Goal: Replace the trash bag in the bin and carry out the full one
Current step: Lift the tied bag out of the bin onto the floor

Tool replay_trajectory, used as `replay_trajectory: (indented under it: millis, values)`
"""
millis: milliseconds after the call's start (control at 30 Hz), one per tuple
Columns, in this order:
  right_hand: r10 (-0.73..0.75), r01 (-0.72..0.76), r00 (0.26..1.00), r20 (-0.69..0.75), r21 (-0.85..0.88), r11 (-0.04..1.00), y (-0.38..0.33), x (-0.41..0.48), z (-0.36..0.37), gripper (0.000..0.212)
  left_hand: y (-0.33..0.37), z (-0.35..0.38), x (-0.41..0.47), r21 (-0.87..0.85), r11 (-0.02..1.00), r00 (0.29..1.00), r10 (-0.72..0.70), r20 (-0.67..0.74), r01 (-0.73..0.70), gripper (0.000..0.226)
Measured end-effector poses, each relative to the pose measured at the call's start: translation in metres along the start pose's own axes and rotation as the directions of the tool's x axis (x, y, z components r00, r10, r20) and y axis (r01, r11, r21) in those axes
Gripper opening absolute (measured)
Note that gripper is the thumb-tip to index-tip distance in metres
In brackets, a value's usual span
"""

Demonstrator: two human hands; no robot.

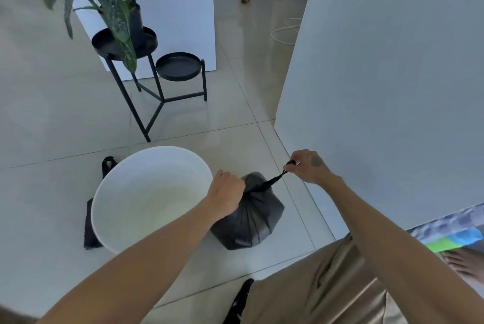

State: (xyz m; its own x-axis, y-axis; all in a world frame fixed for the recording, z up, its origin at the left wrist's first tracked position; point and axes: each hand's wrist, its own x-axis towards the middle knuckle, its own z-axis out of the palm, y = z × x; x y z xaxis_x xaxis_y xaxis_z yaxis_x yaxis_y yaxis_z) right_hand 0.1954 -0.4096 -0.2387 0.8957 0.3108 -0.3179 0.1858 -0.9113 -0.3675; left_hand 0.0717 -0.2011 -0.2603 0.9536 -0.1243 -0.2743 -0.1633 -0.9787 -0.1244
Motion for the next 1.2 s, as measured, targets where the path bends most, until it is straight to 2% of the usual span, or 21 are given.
replay_trajectory:
  millis: [267,367,467,600,700,767,867,967,1067,1133,1200]
  values:
    - [0.049,-0.053,0.998,-0.030,-0.133,0.990,-0.029,-0.008,0.009,0.028,-0.002,-0.021,-0.017,0.062,0.998,1.000,0.025,-0.011,-0.024,0.018]
    - [-0.013,0.003,0.998,-0.055,-0.169,0.986,-0.050,-0.010,0.008,0.029,-0.015,-0.036,-0.030,0.032,0.999,0.997,0.032,-0.068,-0.030,0.018]
    - [-0.093,0.080,0.992,-0.081,-0.150,0.985,-0.076,-0.011,0.006,0.030,-0.037,-0.050,-0.045,-0.044,0.998,0.985,0.026,-0.170,-0.034,0.019]
    - [-0.254,0.244,0.961,-0.106,-0.095,0.965,-0.130,-0.007,0.013,0.023,-0.097,-0.046,-0.079,-0.283,0.955,0.934,-0.182,-0.307,0.093,0.022]
    - [-0.355,0.352,0.933,-0.064,-0.054,0.935,-0.174,-0.002,0.036,0.019,-0.154,-0.018,-0.114,-0.535,0.805,0.835,-0.463,-0.297,0.256,0.025]
    - [-0.403,0.401,0.914,-0.041,-0.040,0.915,-0.198,0.001,0.054,0.017,-0.191,0.005,-0.137,-0.656,0.648,0.723,-0.655,-0.220,0.387,0.020]
    - [-0.438,0.436,0.898,-0.036,-0.063,0.898,-0.217,0.010,0.078,0.013,-0.234,0.043,-0.164,-0.731,0.417,0.569,-0.821,-0.048,0.540,0.020]
    - [-0.427,0.424,0.904,-0.016,-0.087,0.901,-0.227,0.023,0.100,0.019,-0.256,0.091,-0.178,-0.787,0.189,0.463,-0.876,0.135,0.588,0.022]
    - [-0.402,0.399,0.916,-0.012,-0.102,0.911,-0.232,0.037,0.116,0.022,-0.265,0.146,-0.180,-0.780,0.028,0.410,-0.862,0.298,0.626,0.023]
    - [-0.401,0.397,0.916,-0.030,-0.081,0.914,-0.231,0.046,0.124,0.021,-0.265,0.178,-0.176,-0.757,-0.033,0.407,-0.828,0.387,0.652,0.022]
    - [-0.395,0.391,0.917,-0.055,-0.065,0.918,-0.232,0.053,0.130,0.020,-0.263,0.203,-0.168,-0.732,-0.038,0.428,-0.790,0.439,0.681,0.022]
